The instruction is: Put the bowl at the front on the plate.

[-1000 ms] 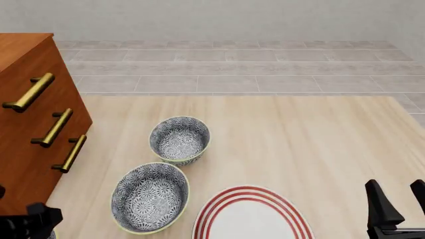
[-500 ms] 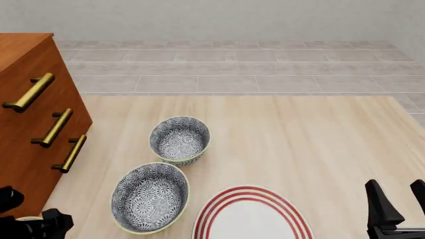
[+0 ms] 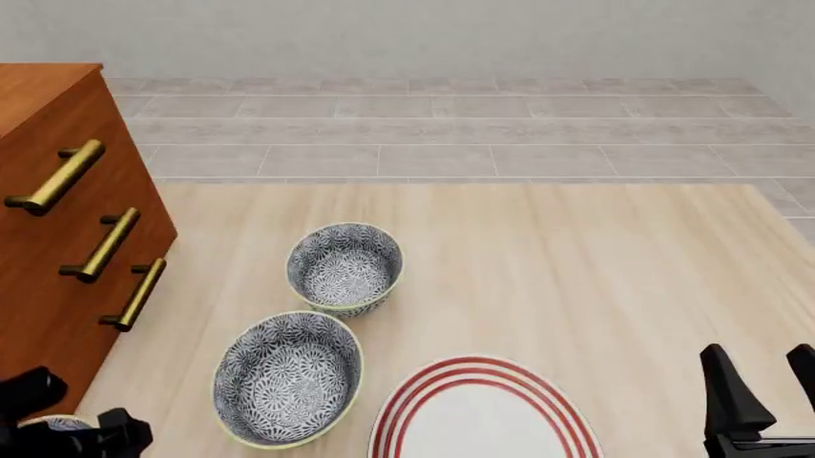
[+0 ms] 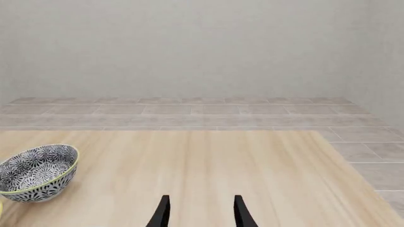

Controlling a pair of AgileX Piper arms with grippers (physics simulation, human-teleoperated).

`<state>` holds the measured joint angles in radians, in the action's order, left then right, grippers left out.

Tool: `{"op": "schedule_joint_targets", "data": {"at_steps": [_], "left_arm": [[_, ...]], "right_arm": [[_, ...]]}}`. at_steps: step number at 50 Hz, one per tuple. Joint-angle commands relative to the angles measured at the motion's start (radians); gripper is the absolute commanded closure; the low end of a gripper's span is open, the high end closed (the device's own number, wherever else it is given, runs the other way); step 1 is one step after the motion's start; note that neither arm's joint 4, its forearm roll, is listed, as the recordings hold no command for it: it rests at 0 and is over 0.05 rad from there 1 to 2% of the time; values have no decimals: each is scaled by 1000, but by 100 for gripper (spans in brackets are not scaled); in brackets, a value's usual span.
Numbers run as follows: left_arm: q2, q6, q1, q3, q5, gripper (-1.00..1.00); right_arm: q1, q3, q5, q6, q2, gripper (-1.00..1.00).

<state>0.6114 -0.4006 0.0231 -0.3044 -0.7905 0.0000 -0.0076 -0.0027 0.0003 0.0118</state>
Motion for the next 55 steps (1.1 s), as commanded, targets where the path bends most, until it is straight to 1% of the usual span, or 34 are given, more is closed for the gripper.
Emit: {"op": "schedule_joint_targets", "data": {"at_steps": [1, 6, 24, 43, 55], "left_arm": [[13, -10, 0, 34, 34, -100], [30, -7, 7, 44, 55, -100], [68, -34, 0, 94, 118, -100], [150, -23, 21, 131, 218, -100], [195, -27, 18, 155, 270, -100]], "right_arm": [[0, 2, 1, 0, -3, -100], [0, 2, 1, 0, -3, -100], [0, 2, 1, 0, -3, -100], [0, 2, 1, 0, -3, -100], [0, 2, 1, 0, -3, -100]]}}
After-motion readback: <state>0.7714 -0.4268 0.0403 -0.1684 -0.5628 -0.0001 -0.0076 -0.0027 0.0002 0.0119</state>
